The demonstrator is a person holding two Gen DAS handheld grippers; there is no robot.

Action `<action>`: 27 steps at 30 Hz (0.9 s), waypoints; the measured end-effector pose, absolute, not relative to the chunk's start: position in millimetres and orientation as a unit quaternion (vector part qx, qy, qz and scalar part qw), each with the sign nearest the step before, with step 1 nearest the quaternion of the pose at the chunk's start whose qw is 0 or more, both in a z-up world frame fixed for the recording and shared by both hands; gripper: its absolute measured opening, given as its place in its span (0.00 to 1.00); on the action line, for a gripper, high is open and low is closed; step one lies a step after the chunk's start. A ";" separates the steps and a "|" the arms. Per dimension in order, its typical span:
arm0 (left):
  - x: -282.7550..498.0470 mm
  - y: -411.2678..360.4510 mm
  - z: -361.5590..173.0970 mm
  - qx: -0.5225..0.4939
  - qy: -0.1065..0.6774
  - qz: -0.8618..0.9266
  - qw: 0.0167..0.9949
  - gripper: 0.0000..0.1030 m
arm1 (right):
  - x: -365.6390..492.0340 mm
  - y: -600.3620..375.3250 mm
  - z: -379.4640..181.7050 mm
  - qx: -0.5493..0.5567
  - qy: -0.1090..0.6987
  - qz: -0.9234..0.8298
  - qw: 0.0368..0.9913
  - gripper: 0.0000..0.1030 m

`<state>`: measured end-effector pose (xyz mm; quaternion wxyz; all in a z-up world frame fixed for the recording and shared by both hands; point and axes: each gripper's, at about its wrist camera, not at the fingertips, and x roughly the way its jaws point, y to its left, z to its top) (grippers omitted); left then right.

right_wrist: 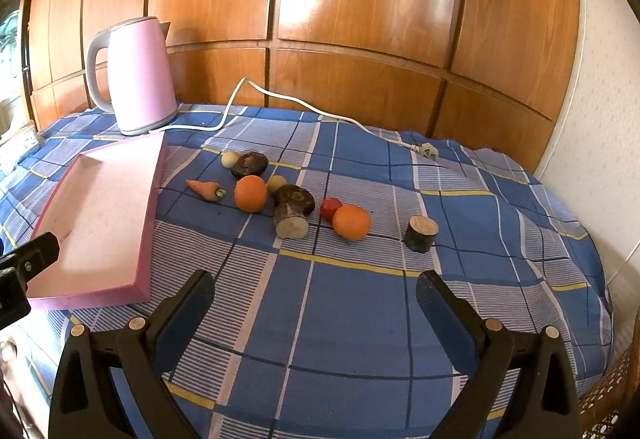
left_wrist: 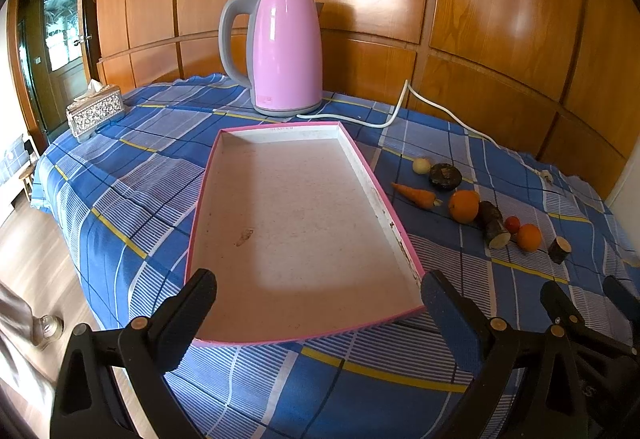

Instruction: Organize fruits

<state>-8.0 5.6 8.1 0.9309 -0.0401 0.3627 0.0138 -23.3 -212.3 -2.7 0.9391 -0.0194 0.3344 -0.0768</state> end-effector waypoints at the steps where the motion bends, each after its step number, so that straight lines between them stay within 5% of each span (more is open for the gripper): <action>1: -8.1 5.6 8.3 -0.040 0.363 0.013 0.931 1.00 | -23.2 -212.1 -2.7 -0.020 0.334 -0.077 0.939 0.99; 27: -3.0 3.5 6.9 -0.080 0.373 -0.066 0.922 1.00 | -20.9 -222.3 -6.1 -0.001 0.337 -0.073 0.939 0.99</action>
